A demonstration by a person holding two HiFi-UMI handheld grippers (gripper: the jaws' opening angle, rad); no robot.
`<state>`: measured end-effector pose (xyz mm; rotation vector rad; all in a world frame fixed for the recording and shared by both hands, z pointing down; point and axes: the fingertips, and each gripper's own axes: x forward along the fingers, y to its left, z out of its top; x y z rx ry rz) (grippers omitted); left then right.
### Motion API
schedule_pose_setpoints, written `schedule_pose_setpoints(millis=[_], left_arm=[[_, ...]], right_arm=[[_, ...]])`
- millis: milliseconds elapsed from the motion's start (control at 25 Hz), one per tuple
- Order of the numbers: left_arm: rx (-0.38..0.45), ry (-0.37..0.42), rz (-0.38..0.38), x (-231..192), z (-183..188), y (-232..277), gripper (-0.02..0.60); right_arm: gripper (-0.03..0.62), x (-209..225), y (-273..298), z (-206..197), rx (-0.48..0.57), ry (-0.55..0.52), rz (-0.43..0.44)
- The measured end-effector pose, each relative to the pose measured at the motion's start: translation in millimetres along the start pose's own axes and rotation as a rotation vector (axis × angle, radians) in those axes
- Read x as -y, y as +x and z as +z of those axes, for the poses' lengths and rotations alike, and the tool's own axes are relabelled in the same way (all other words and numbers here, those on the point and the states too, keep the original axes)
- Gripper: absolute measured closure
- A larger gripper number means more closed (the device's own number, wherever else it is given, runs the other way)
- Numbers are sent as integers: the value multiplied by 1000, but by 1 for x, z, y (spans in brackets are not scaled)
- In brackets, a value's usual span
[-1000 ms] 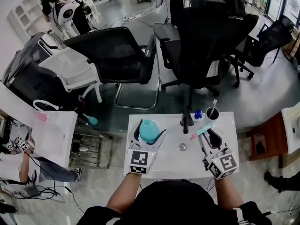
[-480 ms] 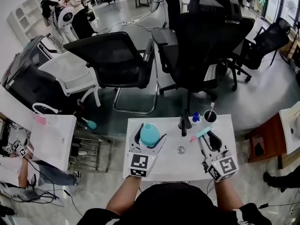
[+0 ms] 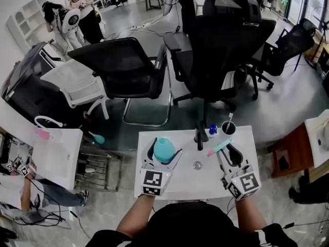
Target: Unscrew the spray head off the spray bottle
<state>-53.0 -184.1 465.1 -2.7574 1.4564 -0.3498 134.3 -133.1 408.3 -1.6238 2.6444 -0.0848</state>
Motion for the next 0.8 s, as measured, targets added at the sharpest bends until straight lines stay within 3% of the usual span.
schedule_pose_setpoints(millis=[800], left_arm=[[-2,0,-15,3,1,8,152]], right_arm=[[451,8,0,3,10,-7,-23]])
